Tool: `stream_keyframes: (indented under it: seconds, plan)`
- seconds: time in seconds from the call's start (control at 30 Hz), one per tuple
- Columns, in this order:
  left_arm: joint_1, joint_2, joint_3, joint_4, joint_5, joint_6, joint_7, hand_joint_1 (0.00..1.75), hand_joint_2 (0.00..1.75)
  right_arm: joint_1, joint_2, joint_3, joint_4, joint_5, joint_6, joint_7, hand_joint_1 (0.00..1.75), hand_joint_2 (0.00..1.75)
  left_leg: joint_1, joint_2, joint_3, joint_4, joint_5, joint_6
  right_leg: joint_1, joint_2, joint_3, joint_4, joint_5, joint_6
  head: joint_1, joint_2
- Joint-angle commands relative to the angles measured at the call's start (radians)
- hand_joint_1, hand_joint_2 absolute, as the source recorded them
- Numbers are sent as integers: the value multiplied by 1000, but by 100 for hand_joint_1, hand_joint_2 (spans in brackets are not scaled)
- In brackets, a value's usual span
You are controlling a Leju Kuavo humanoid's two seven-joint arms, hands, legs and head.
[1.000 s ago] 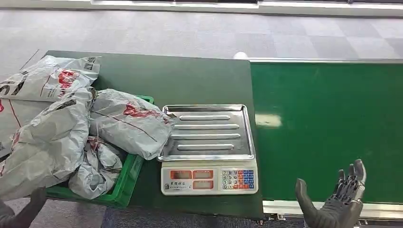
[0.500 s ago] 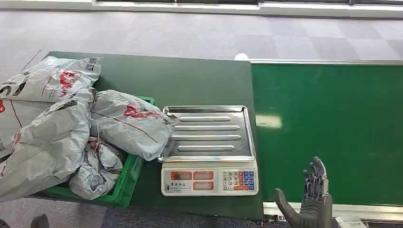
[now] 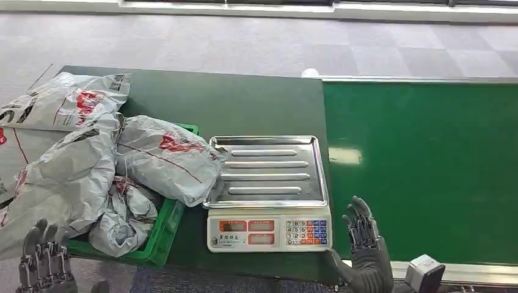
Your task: Moved the parcel from conveyor to table for the left to box.
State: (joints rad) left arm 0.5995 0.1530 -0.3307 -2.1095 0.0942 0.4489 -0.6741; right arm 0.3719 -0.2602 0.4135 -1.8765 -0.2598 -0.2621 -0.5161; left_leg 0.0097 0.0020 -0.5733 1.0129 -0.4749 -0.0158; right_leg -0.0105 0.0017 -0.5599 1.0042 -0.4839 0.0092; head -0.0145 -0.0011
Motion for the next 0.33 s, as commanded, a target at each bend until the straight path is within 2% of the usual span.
stream_keyframes:
  seconds: [0.03,0.3,0.33]
  plan:
    - [-38,-72,57,61,-66,-121,12,0,175,-64,28,-4,105,75,-18,10,0,175,0,1,2,-4,2,1,0,1,2,-4,2,0,0,0]
    - [-63,-88,55,64,-69,-143,22,0,175,-71,36,-5,86,108,-36,29,0,175,0,0,3,-2,1,1,0,1,3,-2,1,0,0,0]
    - [-66,-89,53,67,-99,-134,24,0,175,-74,36,2,86,163,-52,34,0,175,0,0,3,-3,1,1,0,1,4,-3,1,0,0,0]
